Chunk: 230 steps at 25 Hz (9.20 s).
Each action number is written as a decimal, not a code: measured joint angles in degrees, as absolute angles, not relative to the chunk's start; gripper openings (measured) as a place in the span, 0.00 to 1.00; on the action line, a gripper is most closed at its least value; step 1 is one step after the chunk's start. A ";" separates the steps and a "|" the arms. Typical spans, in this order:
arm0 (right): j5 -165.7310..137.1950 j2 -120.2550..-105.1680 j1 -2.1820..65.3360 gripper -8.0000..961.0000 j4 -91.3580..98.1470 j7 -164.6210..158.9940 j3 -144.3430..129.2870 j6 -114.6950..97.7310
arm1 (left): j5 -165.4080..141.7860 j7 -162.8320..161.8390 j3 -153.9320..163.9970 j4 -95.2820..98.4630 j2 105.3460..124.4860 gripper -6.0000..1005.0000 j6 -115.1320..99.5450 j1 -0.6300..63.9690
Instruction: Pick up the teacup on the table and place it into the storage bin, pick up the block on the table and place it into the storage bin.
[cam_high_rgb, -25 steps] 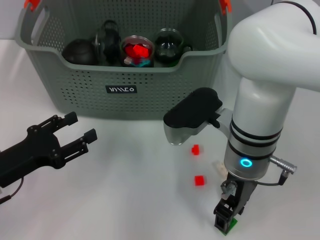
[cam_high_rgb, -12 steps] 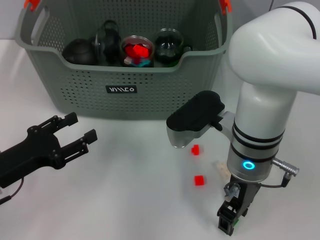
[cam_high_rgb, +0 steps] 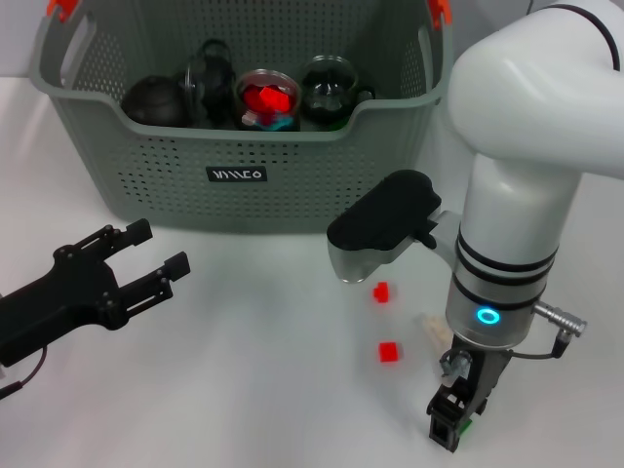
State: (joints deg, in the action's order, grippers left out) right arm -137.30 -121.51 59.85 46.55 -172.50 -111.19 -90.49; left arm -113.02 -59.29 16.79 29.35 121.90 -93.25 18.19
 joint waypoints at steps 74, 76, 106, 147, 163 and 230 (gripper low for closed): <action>-142.33 -120.35 54.02 0.45 64.31 -165.09 -93.97 -94.39 | -112.93 -59.33 16.78 29.36 121.90 0.75 -93.25 18.02; -142.16 -120.34 53.66 0.45 65.08 -162.71 -91.16 -92.34 | -112.93 -59.35 16.78 29.35 121.90 0.75 -93.25 18.05; -111.84 -119.84 54.89 0.46 63.20 -131.87 -65.41 -66.89 | -112.93 -59.73 16.84 29.17 122.02 0.75 -92.65 18.65; -102.69 -119.33 42.89 0.74 78.27 -122.82 -64.57 -77.51 | -112.76 -59.77 16.77 28.66 121.95 0.75 -92.71 18.87; -118.77 -117.76 31.68 0.73 87.68 -122.41 -52.90 -113.01 | -112.76 -59.77 16.79 28.60 121.81 0.75 -91.16 19.29; -141.50 -120.86 46.82 0.49 59.64 -137.46 -104.22 -77.11 | -112.23 -59.29 16.08 27.22 122.34 0.75 -89.66 19.13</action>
